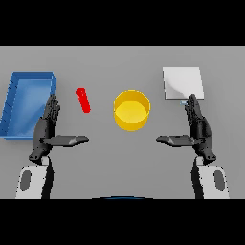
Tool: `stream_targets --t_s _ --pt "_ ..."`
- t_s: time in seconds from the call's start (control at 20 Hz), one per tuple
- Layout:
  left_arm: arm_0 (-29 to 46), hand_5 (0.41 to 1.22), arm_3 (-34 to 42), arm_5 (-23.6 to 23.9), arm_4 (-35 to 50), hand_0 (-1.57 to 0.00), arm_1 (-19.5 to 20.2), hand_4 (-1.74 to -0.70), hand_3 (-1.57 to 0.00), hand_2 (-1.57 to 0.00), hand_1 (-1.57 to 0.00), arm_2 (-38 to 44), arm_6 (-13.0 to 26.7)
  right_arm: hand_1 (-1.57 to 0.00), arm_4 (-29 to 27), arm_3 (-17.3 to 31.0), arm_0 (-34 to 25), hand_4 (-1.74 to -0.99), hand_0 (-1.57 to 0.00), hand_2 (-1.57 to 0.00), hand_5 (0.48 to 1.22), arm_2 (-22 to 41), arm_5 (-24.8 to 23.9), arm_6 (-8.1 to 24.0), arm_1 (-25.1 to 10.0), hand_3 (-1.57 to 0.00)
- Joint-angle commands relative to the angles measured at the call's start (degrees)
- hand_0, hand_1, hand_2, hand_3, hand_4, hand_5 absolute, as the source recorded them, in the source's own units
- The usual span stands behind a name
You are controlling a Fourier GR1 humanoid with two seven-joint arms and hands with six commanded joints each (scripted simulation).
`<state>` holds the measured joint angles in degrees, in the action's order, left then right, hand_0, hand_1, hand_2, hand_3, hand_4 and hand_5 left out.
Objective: Pick up the red beaker and tilt it to pour out 1 green nut into yellow bowl. Pick up the yellow bowl and place it on the metallic measuring scale.
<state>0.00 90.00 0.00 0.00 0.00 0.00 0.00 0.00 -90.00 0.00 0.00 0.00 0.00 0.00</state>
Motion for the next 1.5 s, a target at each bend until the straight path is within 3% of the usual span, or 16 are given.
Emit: stream_targets --t_s 0.0,0.25,0.3,0.35,0.45,0.75,1.25,1.4,1.45 --pt "0.0 0.599 0.0 0.0 0.0 0.00 0.0 -1.15 0.00 0.00 0.00 0.0 0.0 0.00 0.0 0.1 -0.2 -1.167 0.00 0.00 0.599 0.0 -0.1 0.1 0.0 0.00" --pt "0.5 0.599 0.3 -0.2 0.1 0.00 0.2 -1.15 0.00 0.00 0.00 0.0 -0.5 0.00 -0.1 1.2 -1.3 -1.167 0.00 0.00 0.599 -0.5 -0.2 0.5 -0.1 0.00" --pt "3.0 0.599 3.3 -0.8 -2.2 0.00 1.6 -1.15 0.00 0.00 0.00 -2.0 -1.3 0.00 6.7 -1.0 0.4 -1.167 0.00 0.00 0.599 2.0 -2.4 -3.5 -2.5 0.00" --pt "4.5 0.599 5.4 -0.9 -3.7 0.00 2.5 -1.16 0.00 0.00 0.00 -3.2 -1.2 0.00 11.2 -2.1 1.8 -1.163 0.00 0.00 0.595 4.1 -3.9 -5.2 -3.1 0.00" --pt "6.0 0.599 8.2 -1.4 -4.9 0.00 3.1 -1.16 0.00 0.00 0.00 -4.7 0.9 0.00 15.7 -3.8 3.3 -1.160 0.00 0.00 0.591 6.2 -5.2 -5.1 -3.6 0.00" --pt "5.0 0.602 7.8 -1.2 -7.4 0.00 4.1 -1.16 0.00 0.00 0.00 -5.8 3.7 0.00 14.4 -5.2 3.9 -1.199 0.00 0.00 0.603 5.8 -4.5 -3.8 -3.8 0.00" --pt "-9.0 0.650 -11.4 1.1 -10.7 0.00 2.9 -1.25 0.00 0.00 0.00 -3.6 -1.1 0.00 12.8 -5.6 4.1 -1.280 0.00 0.00 0.634 6.1 -2.9 -5.5 -3.4 0.00" --pt "-13.4 0.673 -17.3 1.8 -11.0 0.00 2.5 -1.27 0.00 0.00 0.00 -2.6 -2.5 0.00 13.8 -5.7 3.5 -1.274 0.00 0.00 0.635 6.3 -3.4 -4.6 -3.6 0.00" --pt "-14.5 0.677 -18.6 1.8 -10.7 0.00 2.5 -1.27 0.00 0.00 0.00 -2.1 -3.1 0.00 13.6 -5.1 4.2 -1.268 0.00 0.00 0.635 6.1 -3.3 -5.7 -3.7 0.00"
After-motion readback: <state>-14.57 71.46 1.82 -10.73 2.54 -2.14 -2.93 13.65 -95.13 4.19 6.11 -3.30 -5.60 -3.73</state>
